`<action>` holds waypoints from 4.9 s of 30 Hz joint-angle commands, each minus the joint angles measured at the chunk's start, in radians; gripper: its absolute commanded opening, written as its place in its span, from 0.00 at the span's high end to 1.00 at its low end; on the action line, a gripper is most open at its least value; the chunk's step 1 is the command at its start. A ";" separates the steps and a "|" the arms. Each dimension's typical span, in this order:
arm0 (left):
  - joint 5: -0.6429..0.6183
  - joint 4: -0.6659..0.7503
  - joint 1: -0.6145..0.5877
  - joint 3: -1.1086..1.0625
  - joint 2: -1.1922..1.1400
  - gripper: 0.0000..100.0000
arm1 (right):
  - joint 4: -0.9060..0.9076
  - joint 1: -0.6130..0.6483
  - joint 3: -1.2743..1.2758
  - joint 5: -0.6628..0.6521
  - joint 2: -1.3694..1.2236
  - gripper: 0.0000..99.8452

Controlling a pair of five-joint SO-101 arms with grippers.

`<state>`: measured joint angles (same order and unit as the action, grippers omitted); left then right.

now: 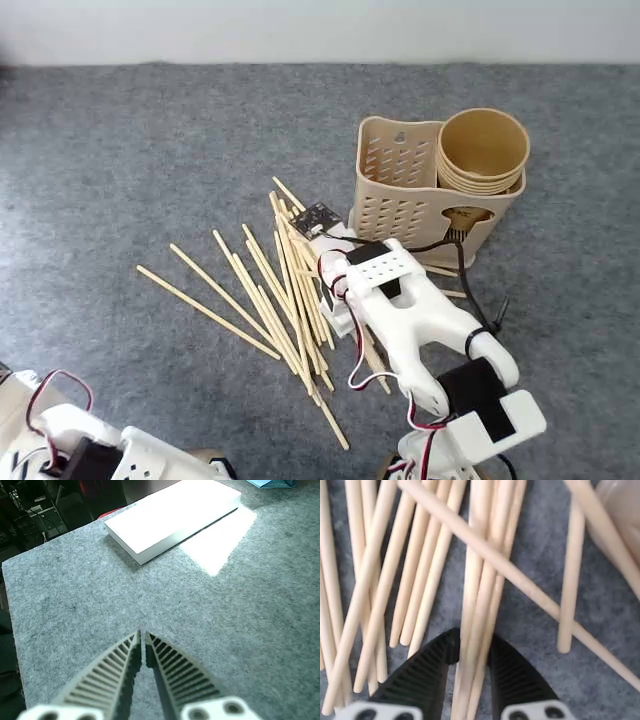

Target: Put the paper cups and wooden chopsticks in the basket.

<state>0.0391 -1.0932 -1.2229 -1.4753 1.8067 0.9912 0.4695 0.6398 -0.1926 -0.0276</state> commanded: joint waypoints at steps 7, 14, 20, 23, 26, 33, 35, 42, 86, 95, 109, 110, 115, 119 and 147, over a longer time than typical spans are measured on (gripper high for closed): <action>-0.003 0.015 0.000 0.005 0.012 0.98 | 0.028 0.010 0.005 -0.008 0.025 0.99; -0.003 0.015 0.003 0.005 0.012 0.98 | 0.021 0.010 0.132 -0.011 0.308 0.99; -0.003 0.015 0.005 0.005 0.012 0.98 | 0.018 0.012 0.264 -0.012 0.587 0.99; -0.003 0.015 0.005 0.005 0.012 0.98 | 0.018 0.012 0.311 -0.012 0.687 0.99; -0.003 0.015 0.006 0.005 0.012 0.98 | 0.018 0.012 0.345 -0.012 0.742 0.99; -0.003 0.015 0.006 0.005 0.012 0.98 | 0.022 0.015 0.347 -0.014 0.610 0.99; -0.003 0.015 0.006 0.005 0.012 0.98 | 0.019 0.015 0.339 -0.015 0.545 0.99; -0.003 0.015 0.006 0.005 0.012 0.98 | 0.093 0.015 0.252 -0.015 0.380 0.85; -0.003 0.015 0.008 0.005 0.012 0.98 | 0.257 0.147 0.213 0.043 0.624 0.77; -0.003 0.015 0.008 0.005 0.012 0.98 | 0.266 0.145 0.213 0.071 0.674 0.74; -0.003 0.015 0.008 0.005 0.012 0.98 | 0.257 0.272 0.218 0.315 0.905 0.74; -0.003 0.015 0.008 0.005 0.012 0.98 | 0.249 0.272 0.218 0.342 0.906 0.74; -0.003 0.015 0.008 0.005 0.012 0.98 | 0.246 0.268 0.218 0.394 0.905 0.74; -0.003 0.015 0.008 0.005 0.012 0.98 | 0.231 0.266 0.213 0.390 0.898 0.74; -0.003 0.014 0.051 -0.004 0.012 0.98 | 0.068 0.068 -0.247 0.242 -0.131 0.79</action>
<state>0.0391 -1.0932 -1.1830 -1.4876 1.8067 1.0848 0.5585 0.4526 0.0637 -0.1504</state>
